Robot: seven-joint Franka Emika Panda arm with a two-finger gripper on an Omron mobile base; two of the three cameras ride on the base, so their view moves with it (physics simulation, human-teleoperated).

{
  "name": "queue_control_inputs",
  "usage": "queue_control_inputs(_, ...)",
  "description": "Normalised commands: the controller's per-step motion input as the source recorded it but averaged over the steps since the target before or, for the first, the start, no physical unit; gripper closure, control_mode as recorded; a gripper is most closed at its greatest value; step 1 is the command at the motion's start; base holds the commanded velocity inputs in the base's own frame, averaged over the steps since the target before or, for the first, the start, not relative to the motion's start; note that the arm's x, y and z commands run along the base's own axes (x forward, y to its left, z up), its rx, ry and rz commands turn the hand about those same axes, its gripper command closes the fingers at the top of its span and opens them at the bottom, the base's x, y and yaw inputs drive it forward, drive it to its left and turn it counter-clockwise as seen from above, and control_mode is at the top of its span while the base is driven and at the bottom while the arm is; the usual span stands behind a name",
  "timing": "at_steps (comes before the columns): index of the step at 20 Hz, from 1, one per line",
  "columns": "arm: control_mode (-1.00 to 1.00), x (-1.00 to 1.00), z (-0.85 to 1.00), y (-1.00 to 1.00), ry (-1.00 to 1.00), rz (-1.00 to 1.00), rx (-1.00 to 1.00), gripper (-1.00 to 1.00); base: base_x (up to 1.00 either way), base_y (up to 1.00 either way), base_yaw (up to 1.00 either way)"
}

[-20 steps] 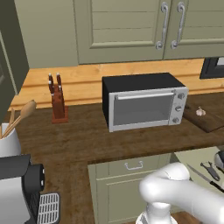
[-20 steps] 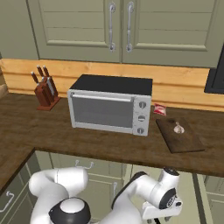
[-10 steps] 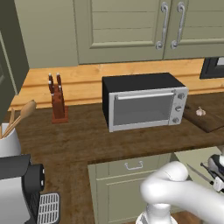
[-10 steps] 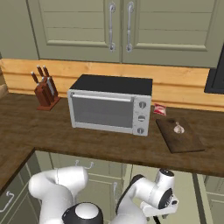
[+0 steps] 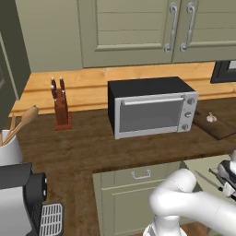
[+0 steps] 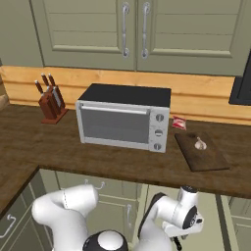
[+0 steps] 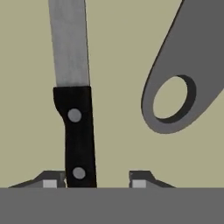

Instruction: Place the appropriate cutting tool for cutting the garlic skin on the cutting board.

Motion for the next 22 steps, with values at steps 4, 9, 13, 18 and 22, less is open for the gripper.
queue_control_inputs(4,-1.0,-0.75,-0.99,0.45,-0.13,0.0,0.0,1.0,0.0,0.0,0.0)
queue_control_inputs(9,-1.0,-0.33,-0.43,0.5,-0.09,0.01,0.0,1.0,0.0,0.0,0.0)
queue_control_inputs(13,-1.0,-0.03,0.27,0.06,0.0,0.06,0.0,1.0,0.0,0.0,0.0)
queue_control_inputs(18,-1.0,-0.43,0.71,-0.19,0.0,0.16,0.0,1.0,0.0,0.0,0.0)
queue_control_inputs(22,-1.0,-0.73,0.88,-0.43,0.0,0.19,0.0,1.0,0.0,0.0,0.0)
